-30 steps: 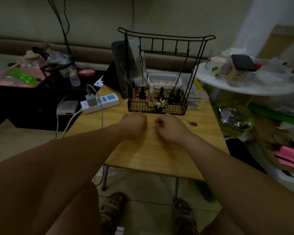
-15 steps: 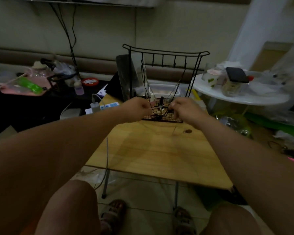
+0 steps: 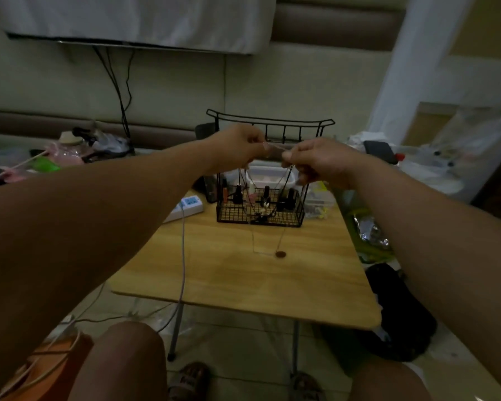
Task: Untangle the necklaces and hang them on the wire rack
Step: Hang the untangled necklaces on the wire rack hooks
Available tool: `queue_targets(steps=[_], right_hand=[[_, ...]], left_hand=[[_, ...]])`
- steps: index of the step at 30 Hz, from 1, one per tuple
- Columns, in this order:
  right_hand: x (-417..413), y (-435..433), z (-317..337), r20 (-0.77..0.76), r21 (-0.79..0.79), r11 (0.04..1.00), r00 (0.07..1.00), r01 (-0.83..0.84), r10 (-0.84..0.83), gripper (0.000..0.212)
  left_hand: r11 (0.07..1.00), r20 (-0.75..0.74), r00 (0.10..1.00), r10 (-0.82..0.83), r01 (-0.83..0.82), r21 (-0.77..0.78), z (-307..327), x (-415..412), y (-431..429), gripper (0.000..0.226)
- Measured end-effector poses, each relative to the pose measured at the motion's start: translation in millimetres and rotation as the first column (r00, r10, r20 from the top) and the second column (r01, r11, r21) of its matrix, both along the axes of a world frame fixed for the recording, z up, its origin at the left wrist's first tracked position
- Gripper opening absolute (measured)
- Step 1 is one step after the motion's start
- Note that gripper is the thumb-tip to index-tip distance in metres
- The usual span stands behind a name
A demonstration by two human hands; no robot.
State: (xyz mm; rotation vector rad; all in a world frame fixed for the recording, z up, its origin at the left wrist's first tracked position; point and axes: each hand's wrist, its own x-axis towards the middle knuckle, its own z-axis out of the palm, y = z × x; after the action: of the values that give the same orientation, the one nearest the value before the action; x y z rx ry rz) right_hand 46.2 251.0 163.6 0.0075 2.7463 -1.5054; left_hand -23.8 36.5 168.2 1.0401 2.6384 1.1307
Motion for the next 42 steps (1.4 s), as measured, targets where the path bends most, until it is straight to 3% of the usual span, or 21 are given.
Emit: queue_targets(steps=[4, 17, 26, 32, 42], right_hand=[[1.9, 7.9, 13.0, -0.099, -0.057, 0.993, 0.99, 0.099, -0.104, 0.027], [-25.4, 18.1, 16.7, -0.217, -0.102, 0.965, 0.941, 0.243, -0.26, 0.027], [-51.9, 28.2, 2.4, -0.23, -0.13, 0.945, 0.917, 0.301, -0.324, 0.027], [-71.6, 41.9, -20.8, -0.217, -0.166, 0.912, 0.888, 0.375, -0.405, 0.026], [-83.8, 45.9, -38.8, -0.347, -0.043, 0.846, 0.786, 0.531, -0.511, 0.036]], left_hand=[[0.998, -0.025, 0.998, 0.06, -0.061, -0.008, 9.8, -7.8, -14.3, 0.025], [0.981, 0.031, 0.986, 0.166, -0.168, 0.093, 8.4, -45.7, -30.2, 0.02], [0.952, 0.034, 0.97, 0.239, -0.241, 0.19, -0.8, -82.4, -27.6, 0.02], [0.938, -0.024, 0.951, 0.308, -0.299, 0.178, -18.6, -104.3, -25.7, 0.019], [0.904, -0.057, 0.927, 0.371, -0.346, 0.249, -38.5, -118.5, -18.4, 0.016]])
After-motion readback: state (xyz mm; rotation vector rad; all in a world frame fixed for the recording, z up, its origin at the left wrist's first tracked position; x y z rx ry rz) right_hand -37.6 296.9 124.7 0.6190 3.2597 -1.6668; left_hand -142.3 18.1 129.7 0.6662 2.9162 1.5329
